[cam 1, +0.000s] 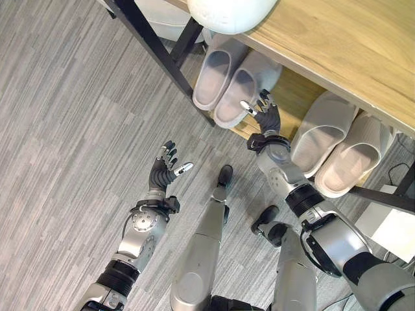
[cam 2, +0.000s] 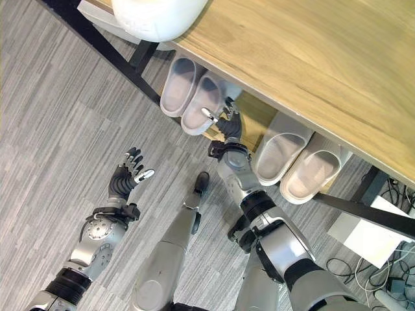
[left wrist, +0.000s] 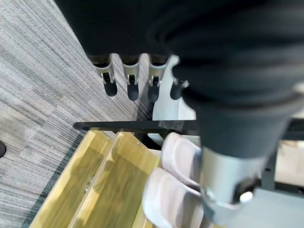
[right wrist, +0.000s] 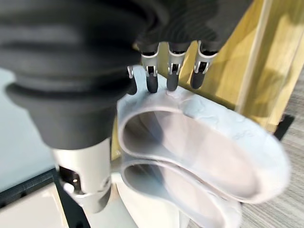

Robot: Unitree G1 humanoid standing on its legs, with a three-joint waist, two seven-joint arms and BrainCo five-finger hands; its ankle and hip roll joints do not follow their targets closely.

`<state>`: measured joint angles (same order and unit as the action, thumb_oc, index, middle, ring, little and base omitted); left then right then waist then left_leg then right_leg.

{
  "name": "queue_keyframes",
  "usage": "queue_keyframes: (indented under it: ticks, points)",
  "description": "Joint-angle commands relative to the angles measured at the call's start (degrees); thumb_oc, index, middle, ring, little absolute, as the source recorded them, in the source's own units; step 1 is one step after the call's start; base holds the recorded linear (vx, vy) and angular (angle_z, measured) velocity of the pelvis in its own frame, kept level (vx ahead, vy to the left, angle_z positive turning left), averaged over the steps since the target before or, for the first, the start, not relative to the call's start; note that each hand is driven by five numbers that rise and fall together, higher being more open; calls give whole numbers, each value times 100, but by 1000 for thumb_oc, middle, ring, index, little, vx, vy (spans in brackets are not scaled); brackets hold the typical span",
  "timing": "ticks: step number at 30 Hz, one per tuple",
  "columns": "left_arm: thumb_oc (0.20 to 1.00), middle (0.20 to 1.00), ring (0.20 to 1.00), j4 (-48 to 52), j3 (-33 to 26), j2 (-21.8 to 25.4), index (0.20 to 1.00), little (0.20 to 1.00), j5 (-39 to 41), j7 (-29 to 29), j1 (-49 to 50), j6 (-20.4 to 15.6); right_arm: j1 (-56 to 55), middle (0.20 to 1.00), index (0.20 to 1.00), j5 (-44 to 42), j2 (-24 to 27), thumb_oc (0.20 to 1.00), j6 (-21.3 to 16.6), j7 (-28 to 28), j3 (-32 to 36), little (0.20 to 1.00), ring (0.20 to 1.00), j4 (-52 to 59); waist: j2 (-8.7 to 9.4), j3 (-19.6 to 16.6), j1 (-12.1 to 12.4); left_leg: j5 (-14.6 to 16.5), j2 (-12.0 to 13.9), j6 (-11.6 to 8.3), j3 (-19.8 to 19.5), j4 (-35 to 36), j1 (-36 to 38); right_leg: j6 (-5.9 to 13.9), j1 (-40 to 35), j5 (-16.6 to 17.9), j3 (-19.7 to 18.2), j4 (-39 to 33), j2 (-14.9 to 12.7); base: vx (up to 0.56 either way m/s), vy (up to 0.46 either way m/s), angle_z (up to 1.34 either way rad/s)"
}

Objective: Arrange the slippers neatly on the shoe rack.

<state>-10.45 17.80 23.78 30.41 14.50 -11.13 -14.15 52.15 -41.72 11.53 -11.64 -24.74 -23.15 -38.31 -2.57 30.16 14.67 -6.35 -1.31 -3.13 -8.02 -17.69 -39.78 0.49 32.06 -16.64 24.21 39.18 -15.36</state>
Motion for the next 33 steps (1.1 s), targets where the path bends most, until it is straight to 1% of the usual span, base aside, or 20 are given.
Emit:
queue_keyframes:
  ticks: [1,7,9,14,15,17,18,20,22,25,29,31,33]
  points:
    - [1000,1000,1000,45,187,30,1000,1000,77,-36,-130,-133,207,1000,1000,-16,-126,1000,-144,412,133,1000,1000,77,50,-119,231,1360,142,32,-72,-598,283,699,-481,332,-434,-687,-392,13,-11,8]
    - [1000,1000,1000,-94,166,34,1000,1000,88,-68,-70,-85,188,1000,1000,47,-10,1000,-149,335,271,1000,1000,66,81,-110,233,1383,159,32,-44,-549,495,689,-641,346,-485,-736,-371,0,-1,4]
    - [1000,1000,1000,-215,83,27,1000,1000,55,-117,13,-28,-239,1000,1000,379,70,1000,-36,386,237,1000,1000,469,131,-132,142,1369,196,26,7,-468,660,683,-782,384,-520,-854,-336,0,0,0]
    - [1000,1000,1000,-530,-127,17,1000,1000,46,-256,296,92,-1079,1000,1000,738,156,1000,124,723,162,1000,1000,1228,190,-199,-44,1297,274,-3,117,-192,1060,682,-1072,538,-564,-1209,-258,-16,-7,-12]
    - [1000,1000,1000,-744,-218,-6,1000,1000,37,-328,449,169,-1462,1000,1000,817,167,1000,209,909,107,1000,1000,1441,196,-261,-120,1223,314,-31,161,35,1301,694,-1286,653,-569,-1478,-202,-1,-27,-16]
    - [1000,1000,1000,-1002,-296,-61,1000,1000,57,-408,551,226,-1806,1000,1000,874,197,1000,269,1092,56,1000,1000,1642,201,-365,-214,1123,338,-54,218,303,1560,713,-1516,777,-572,-1761,-150,-26,3,-16]
    - [1000,1000,1000,-1064,-335,-86,1000,1000,79,-421,599,253,-2003,1000,1000,836,173,1000,272,1196,35,1000,1000,1755,184,-434,-264,891,345,-42,242,484,1631,684,-1578,992,-554,-1963,-122,-60,28,-39]
    - [1000,1000,1000,-1237,-432,-158,1000,1000,50,-444,709,301,-2330,1000,1000,848,170,1000,293,1392,47,1000,1000,1926,179,-566,-335,803,383,-60,279,721,1886,695,-1803,1080,-570,-2221,-76,6,1,-34]
    - [1000,1000,1000,-1540,-645,-310,1000,1000,29,-410,726,314,-2847,1000,1000,799,227,1000,245,1720,64,1000,1000,2320,192,-782,-490,670,470,-93,370,1058,2238,715,-2129,1186,-580,-2591,22,79,-30,-11]
    - [1000,1000,1000,-1581,-852,-401,1000,1000,-17,-345,746,256,-3393,1000,1000,829,373,1000,210,2023,126,1000,1000,2694,193,-1056,-672,520,546,-125,469,1431,2582,752,-2394,1317,-570,-2944,90,79,-15,-24]
    - [1000,1000,1000,-1424,-1114,-413,1000,1000,-191,-333,748,178,-4225,1000,1000,1136,700,1000,178,2417,278,1000,1000,3313,178,-1408,-950,415,604,-177,695,1917,3112,818,-2784,1449,-621,-3423,212,101,-15,-26]
    - [1000,1000,1000,-1286,-1163,-497,1000,1000,-374,-401,824,155,-5130,1000,1000,1440,808,1000,114,2615,591,1000,1000,3818,121,-1714,-1255,402,618,-189,933,2184,3509,855,-3031,1589,-751,-3802,280,148,20,-34]
    - [1000,1000,1000,-1142,-1115,-572,1000,1000,-447,-503,904,154,-5532,1000,1000,1630,806,1000,89,2671,733,1000,1000,3924,90,-1853,-1392,430,618,-186,1058,2255,3655,892,-3132,1668,-829,-3980,303,91,8,-45]
